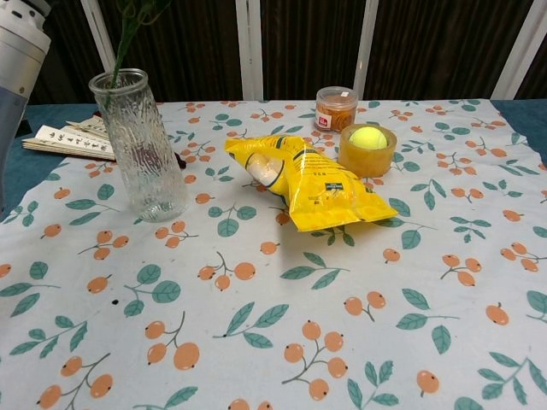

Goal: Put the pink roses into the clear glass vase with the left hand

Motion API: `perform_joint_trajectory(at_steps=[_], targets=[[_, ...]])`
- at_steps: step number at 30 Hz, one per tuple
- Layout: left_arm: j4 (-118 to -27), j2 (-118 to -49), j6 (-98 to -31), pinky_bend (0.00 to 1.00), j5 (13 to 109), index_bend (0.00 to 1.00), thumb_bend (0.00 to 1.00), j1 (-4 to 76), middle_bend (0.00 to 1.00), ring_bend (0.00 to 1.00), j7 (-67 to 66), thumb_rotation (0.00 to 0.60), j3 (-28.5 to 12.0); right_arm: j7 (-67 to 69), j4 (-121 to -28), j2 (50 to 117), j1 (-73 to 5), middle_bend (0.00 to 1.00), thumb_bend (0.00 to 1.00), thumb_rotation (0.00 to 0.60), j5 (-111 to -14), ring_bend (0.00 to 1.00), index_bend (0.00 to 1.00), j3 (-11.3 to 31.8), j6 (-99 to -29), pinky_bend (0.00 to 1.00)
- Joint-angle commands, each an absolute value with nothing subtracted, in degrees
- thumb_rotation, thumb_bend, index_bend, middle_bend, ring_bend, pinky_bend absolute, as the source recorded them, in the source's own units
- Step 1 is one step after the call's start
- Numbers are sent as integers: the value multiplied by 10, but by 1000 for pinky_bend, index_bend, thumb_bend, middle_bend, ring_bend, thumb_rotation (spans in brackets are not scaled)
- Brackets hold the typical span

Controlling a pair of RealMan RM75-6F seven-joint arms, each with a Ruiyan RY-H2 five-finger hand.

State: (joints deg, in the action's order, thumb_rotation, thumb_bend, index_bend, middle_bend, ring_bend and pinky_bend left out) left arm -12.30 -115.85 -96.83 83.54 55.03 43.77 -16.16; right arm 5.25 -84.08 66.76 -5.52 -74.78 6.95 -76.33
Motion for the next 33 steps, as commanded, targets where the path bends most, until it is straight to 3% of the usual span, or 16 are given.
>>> perform_joint_trajectory(at_steps=[1,12,13,16,25,33], targets=[[-121,-1156,-968,104,835,522,493,546,500,89,434,600,-157,53,-841,668,-56,18,221,600,-748,19,109,69,-762,0],[-126,-1156,-970,102,839,505,455,539,438,81,422,600,-139,59,-835,671,-58,19,221,600,-747,19,109,70,-755,0],[-117,-1158,-920,98,833,491,443,553,421,75,420,600,-141,60,-835,671,-58,19,221,600,-747,19,109,70,-755,0],[-100,-1166,-904,78,829,439,423,558,357,51,419,600,-140,60,-835,671,-58,19,221,600,-746,19,109,70,-756,0],[-96,-1159,-928,53,825,368,419,531,300,34,424,600,-133,59,-837,672,-59,18,220,600,-749,18,123,69,-754,0],[-108,-1137,-954,20,822,301,355,496,227,0,444,600,-128,56,-843,675,-60,19,221,600,-755,19,123,68,-757,0]])
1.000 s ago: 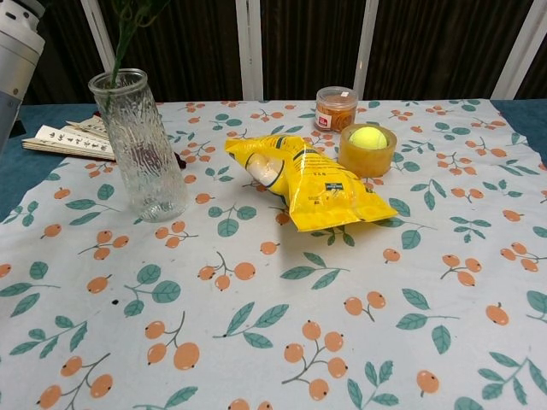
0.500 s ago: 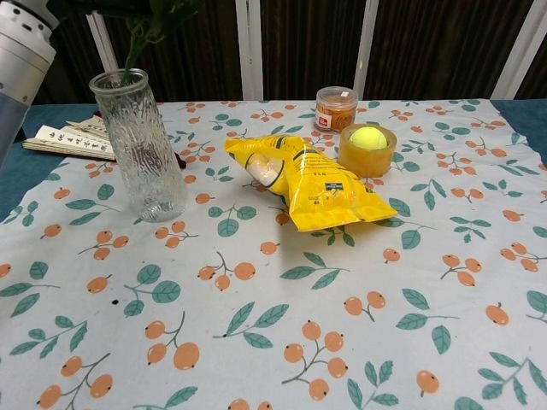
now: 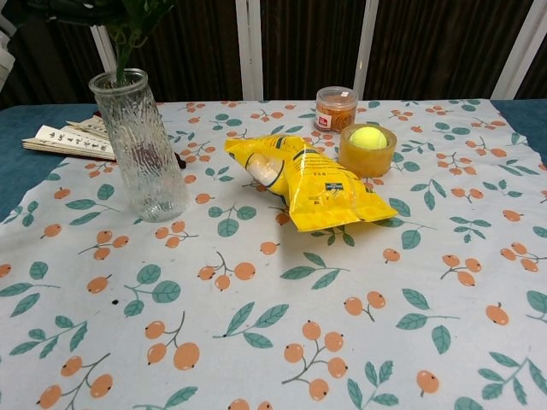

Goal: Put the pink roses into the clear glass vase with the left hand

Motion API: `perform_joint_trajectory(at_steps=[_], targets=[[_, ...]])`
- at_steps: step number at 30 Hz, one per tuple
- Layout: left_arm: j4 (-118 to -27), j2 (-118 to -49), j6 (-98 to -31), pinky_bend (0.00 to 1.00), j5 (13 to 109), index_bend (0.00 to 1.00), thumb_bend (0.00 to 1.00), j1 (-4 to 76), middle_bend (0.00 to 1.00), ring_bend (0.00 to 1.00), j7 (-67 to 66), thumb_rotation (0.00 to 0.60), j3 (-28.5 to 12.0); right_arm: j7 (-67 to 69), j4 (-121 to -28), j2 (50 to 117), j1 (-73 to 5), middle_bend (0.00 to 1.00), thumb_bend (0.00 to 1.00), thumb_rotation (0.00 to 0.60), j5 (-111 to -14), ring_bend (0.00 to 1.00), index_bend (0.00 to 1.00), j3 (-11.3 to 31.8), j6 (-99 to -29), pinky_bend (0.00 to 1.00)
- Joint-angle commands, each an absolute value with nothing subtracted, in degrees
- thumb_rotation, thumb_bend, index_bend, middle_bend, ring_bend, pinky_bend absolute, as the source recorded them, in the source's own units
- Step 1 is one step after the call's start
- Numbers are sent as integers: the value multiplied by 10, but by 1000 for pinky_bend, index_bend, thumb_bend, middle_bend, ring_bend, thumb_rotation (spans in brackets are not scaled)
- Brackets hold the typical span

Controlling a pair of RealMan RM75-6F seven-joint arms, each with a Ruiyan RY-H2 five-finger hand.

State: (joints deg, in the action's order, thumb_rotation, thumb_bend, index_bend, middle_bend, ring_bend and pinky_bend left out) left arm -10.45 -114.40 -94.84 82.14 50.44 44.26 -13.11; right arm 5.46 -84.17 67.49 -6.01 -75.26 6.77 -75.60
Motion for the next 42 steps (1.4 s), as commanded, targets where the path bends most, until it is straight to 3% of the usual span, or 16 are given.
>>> perform_joint_trajectory(at_steps=[1,9,14,18,23,31,37,42], targets=[[-109,-1133,-956,12,823,286,343,492,215,0,443,598,-125,57,-844,675,-60,19,221,600,-756,19,123,68,-759,0],[-129,-1105,-950,0,842,229,232,461,175,0,407,532,-97,59,-849,675,-59,19,221,600,-762,18,123,65,-763,0],[-159,-1089,-981,0,853,208,193,458,173,0,394,508,-89,63,-853,673,-57,18,221,600,-764,19,126,67,-770,0],[-192,-1072,-1024,0,863,216,193,454,197,0,391,504,-87,64,-853,673,-56,19,221,600,-766,19,128,66,-771,0],[-257,-1030,-1075,0,871,260,194,429,303,18,369,478,-86,73,-854,670,-55,18,221,600,-770,18,128,66,-774,0],[-381,-944,-1109,0,884,309,261,363,321,23,319,462,-68,77,-857,666,-52,19,221,600,-775,19,129,65,-782,0],[-497,-876,-1164,0,860,366,327,271,356,24,303,462,-74,77,-862,661,-47,19,221,600,-781,19,128,64,-793,0],[-539,-847,-1172,0,836,396,335,195,351,24,267,451,-60,67,-866,659,-46,19,221,600,-789,19,128,62,-800,0]])
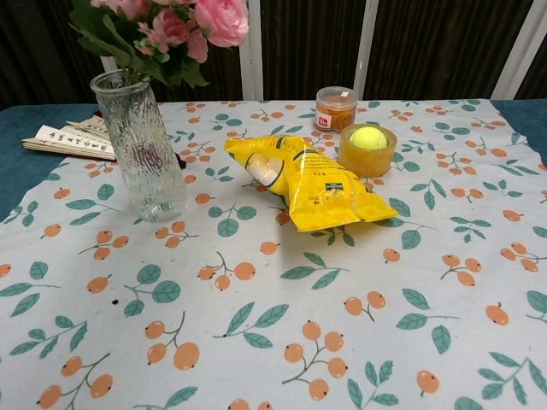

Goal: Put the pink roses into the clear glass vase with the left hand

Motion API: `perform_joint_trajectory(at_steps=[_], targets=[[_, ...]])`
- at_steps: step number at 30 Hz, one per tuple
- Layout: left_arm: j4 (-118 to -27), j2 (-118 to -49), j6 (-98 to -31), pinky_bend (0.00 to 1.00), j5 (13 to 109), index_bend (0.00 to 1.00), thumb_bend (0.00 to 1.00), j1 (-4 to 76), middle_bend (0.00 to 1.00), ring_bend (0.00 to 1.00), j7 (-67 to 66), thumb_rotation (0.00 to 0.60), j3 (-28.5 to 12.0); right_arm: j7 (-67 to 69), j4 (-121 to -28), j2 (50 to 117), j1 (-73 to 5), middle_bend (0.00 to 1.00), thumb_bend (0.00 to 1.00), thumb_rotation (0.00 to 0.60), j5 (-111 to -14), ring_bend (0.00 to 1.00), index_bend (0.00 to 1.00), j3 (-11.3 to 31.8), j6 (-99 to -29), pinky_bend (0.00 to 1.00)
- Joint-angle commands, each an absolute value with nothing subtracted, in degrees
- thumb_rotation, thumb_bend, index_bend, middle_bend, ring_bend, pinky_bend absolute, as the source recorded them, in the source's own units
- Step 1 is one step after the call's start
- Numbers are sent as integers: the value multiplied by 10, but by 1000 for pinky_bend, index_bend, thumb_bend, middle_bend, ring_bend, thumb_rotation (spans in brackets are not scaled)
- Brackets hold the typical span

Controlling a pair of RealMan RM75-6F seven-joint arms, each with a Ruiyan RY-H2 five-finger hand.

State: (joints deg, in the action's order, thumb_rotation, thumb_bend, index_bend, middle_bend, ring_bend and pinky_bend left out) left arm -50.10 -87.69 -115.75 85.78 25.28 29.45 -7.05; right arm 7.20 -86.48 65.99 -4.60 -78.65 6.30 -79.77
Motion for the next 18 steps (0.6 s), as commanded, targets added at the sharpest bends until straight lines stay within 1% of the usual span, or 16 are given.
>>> perform_joint_trajectory(at_steps=[1,5,7,9,13,15,16,18], targets=[[-539,-846,-1167,0,833,393,335,185,346,24,260,447,-56,63,-866,659,-45,19,221,600,-790,18,128,61,-801,0],[-551,-839,-1118,0,813,360,335,145,316,17,184,440,-31,38,-875,647,-44,19,220,600,-791,14,128,55,-798,0],[-571,-834,-1078,0,796,356,336,138,316,12,136,443,-25,23,-882,641,-43,19,220,600,-790,12,128,52,-797,0],[-617,-819,-1042,0,782,337,339,132,304,7,84,449,-19,4,-891,633,-42,18,220,600,-786,10,128,50,-795,0],[-742,-768,-970,0,753,281,333,123,251,0,8,451,-5,-16,-908,620,-41,18,220,600,-781,3,128,47,-791,0],[-788,-745,-938,0,746,243,299,122,215,0,-6,452,3,-23,-914,613,-40,18,220,600,-779,0,113,45,-789,0],[-807,-735,-923,0,740,219,266,121,199,0,-13,451,5,-28,-917,610,-40,18,219,600,-777,0,99,44,-788,0],[-840,-716,-899,0,723,201,223,119,188,0,-40,451,7,-38,-924,605,-39,18,219,600,-771,0,83,43,-783,0]])
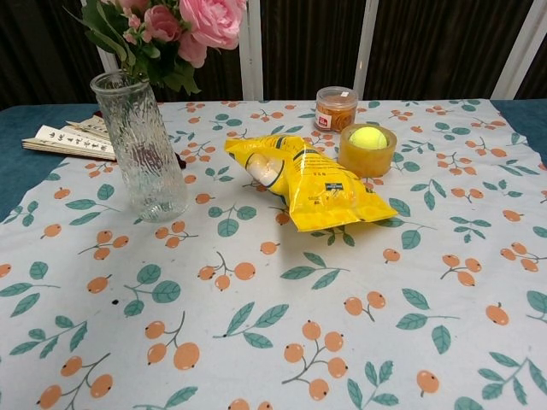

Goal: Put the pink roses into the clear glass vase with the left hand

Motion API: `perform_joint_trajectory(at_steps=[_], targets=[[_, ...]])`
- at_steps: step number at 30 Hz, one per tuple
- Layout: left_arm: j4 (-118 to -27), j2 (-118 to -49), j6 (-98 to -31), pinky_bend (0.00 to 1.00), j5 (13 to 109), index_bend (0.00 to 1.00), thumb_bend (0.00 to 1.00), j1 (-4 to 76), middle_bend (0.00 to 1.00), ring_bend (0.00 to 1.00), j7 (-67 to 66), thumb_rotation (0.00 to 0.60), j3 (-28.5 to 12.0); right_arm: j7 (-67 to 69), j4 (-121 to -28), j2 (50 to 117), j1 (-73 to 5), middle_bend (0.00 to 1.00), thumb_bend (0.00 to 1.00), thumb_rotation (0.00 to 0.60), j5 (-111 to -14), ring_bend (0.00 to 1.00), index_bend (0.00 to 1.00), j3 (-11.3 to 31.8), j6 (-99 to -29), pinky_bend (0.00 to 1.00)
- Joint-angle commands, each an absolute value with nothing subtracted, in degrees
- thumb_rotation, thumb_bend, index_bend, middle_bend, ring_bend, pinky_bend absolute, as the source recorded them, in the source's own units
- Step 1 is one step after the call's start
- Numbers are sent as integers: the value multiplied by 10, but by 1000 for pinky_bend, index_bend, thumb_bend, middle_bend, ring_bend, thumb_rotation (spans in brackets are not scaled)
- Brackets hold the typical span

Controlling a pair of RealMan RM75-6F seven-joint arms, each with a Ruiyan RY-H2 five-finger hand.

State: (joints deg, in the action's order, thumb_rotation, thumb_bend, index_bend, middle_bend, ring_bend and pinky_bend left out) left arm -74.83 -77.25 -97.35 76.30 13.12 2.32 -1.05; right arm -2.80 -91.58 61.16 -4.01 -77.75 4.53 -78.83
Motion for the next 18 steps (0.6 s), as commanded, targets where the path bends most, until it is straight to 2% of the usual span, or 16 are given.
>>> perform_joint_trajectory(at_steps=[1,5,11,18], targets=[[-852,-710,-894,0,720,196,207,119,183,0,-52,452,7,-43,-929,601,-39,18,219,600,-769,0,80,42,-781,0],[-884,-691,-888,0,715,166,171,110,152,0,-68,452,5,-62,-941,594,-40,18,219,600,-766,0,71,38,-775,0],[-918,-667,-902,0,720,159,169,93,151,0,-62,453,-6,-79,-956,590,-37,18,219,600,-763,0,71,41,-788,0],[-929,-659,-894,0,718,164,169,84,168,0,-56,469,-19,-17,-914,612,-39,18,219,600,-814,0,71,44,-818,0]])
